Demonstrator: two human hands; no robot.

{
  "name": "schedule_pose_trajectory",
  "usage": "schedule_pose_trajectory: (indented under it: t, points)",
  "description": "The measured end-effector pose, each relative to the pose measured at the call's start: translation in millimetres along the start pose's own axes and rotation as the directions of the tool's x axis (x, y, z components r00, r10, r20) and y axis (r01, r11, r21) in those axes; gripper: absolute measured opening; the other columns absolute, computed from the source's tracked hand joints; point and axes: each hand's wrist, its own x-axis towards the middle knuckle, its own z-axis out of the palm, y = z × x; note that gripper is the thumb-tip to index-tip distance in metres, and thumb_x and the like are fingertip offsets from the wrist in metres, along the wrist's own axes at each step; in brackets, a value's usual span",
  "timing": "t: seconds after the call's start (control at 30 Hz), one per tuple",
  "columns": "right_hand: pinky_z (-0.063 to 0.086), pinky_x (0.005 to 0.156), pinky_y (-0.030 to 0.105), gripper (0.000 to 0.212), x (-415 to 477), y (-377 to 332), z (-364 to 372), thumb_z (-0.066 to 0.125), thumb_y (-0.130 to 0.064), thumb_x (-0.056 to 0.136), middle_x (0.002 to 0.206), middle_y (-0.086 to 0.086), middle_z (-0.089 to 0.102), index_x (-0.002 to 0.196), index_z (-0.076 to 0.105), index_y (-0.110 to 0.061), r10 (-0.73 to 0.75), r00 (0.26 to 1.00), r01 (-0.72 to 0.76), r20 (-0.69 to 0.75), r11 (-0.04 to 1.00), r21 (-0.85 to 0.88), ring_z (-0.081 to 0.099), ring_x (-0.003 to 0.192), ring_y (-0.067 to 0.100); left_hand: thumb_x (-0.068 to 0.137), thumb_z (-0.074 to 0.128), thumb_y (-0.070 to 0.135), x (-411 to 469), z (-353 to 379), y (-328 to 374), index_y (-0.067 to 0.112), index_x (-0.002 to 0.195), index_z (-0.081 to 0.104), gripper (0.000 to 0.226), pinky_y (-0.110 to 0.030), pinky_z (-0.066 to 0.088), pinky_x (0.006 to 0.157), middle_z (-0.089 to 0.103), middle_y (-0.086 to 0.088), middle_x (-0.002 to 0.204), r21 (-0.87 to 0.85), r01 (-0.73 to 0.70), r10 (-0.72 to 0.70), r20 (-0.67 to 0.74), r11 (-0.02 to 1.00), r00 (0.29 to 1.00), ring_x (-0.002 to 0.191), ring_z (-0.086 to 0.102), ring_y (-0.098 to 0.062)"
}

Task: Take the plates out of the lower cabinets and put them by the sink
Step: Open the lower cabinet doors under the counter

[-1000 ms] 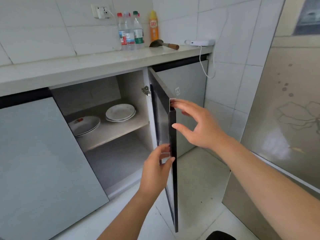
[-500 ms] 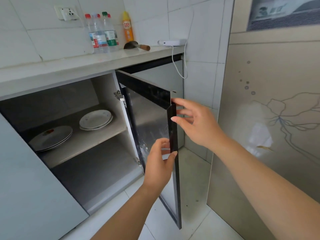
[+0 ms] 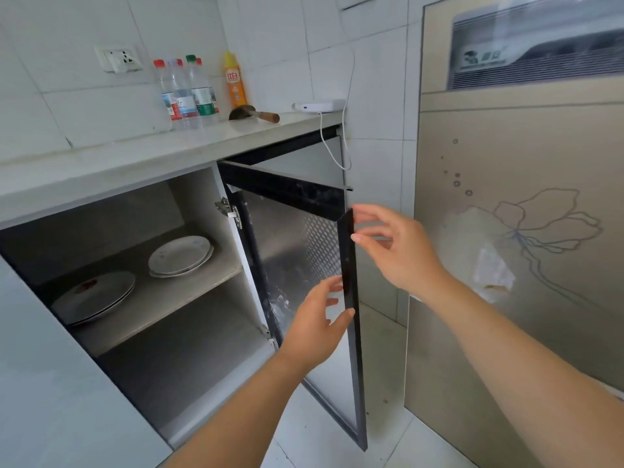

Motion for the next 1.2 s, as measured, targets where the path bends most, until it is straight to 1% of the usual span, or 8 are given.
schedule_pose_trajectory:
  t: [0.13,0.23,0.4,0.6,0.73,0.83,1.07,1.2]
  points:
    - [0.044,0.069,0.003,0.031,-26.4,0.4,17.1,0.066,-0.013,0.084,0.099,-0.012,0.062,0.109,0.057,-0.03,0.057,0.989,-0.054,-0.135,0.998,0.026,0.064,0.084,-0.001,0.089,0.058,0.028,-9.2,-26.5,-11.8,0.032,0.137,0.034,0.054,-0.025,0.046,0.098,0.047,0.011,0.132,0.022,-0.004,0.004,0.013,1.0,1.0,0.117,0.048,-0.005]
    - [0.043,0.067,0.001,0.029,-46.1,0.9,37.2,0.066,-0.012,0.083,0.101,-0.005,0.062,0.108,0.058,-0.023,0.088,0.978,-0.084,-0.191,0.996,0.028,0.063,0.087,0.004,0.089,0.057,0.03,-14.5,-53.9,-29.1,0.032,0.137,0.036,0.052,-0.033,0.045,0.102,0.047,0.013,0.133,0.084,0.003,-0.003,0.0,0.996,1.0,0.118,0.048,-0.004]
    - [0.046,0.072,0.005,0.03,-52.4,-8.7,77.5,0.065,-0.014,0.084,0.104,-0.006,0.062,0.109,0.056,-0.027,0.121,0.991,-0.119,-0.059,0.992,0.028,0.061,0.09,0.002,0.09,0.055,0.03,-24.4,-103.5,-64.1,0.032,0.134,0.039,0.047,-0.021,0.04,0.096,0.049,0.014,0.132,0.148,-0.014,0.02,-0.037,0.989,0.999,0.113,0.046,0.001]
    - [0.048,0.079,0.009,0.031,-32.6,-20.2,157.7,0.068,-0.018,0.083,0.106,-0.007,0.063,0.11,0.058,-0.028,0.118,0.99,-0.116,0.073,0.993,-0.032,0.061,0.096,0.005,0.091,0.054,0.032,-47.4,-178.0,-114.1,0.027,0.136,0.04,0.047,-0.019,0.036,0.101,0.044,0.012,0.138,0.293,-0.006,0.027,-0.068,0.956,0.997,0.122,0.041,-0.001]
    - [0.05,0.09,0.025,0.035,-12.1,-36.4,232.6,0.066,-0.027,0.084,0.112,-0.012,0.06,0.117,0.058,-0.022,0.066,0.977,-0.047,0.205,0.995,-0.092,0.059,0.102,0.007,0.092,0.051,0.035,-73.1,-246.3,-150.8,0.026,0.135,0.04,0.046,-0.023,0.039,0.098,0.043,0.01,0.14,0.475,0.008,0.043,-0.097,0.88,0.994,0.126,0.041,-0.007]
    - [0.046,0.096,0.029,0.037,6.0,-62.6,292.9,0.06,-0.034,0.087,0.12,-0.012,0.057,0.122,0.055,-0.024,0.023,0.948,0.009,0.317,0.995,-0.1,0.054,0.108,0.005,0.092,0.051,0.033,-93.4,-303.3,-169.0,0.022,0.136,0.041,0.046,-0.02,0.028,0.105,0.043,0.005,0.14,0.605,0.05,0.037,-0.131,0.794,0.991,0.13,0.038,-0.013]
    - [0.047,0.098,0.033,0.038,47.6,-129.5,401.0,0.059,-0.035,0.087,0.124,-0.009,0.056,0.123,0.054,-0.024,-0.095,0.892,0.088,0.442,0.995,0.038,0.054,0.11,0.007,0.087,0.046,0.034,-132.0,-412.4,-181.0,0.02,0.129,0.046,0.045,-0.046,0.038,0.104,0.045,-0.001,0.137,0.708,0.248,0.034,-0.359,0.661,0.933,0.128,0.042,-0.025]
    - [0.048,0.097,0.034,0.042,73.0,-144.3,435.5,0.059,-0.035,0.088,0.128,-0.006,0.055,0.127,0.051,-0.024,-0.174,0.861,0.155,0.479,0.985,0.08,0.054,0.112,0.009,0.086,0.046,0.035,-137.9,-435.4,-182.9,0.016,0.134,0.042,0.052,-0.054,0.034,0.106,0.036,-0.006,0.147,0.731,0.376,0.06,-0.493,0.569,0.868,0.138,0.029,-0.026]
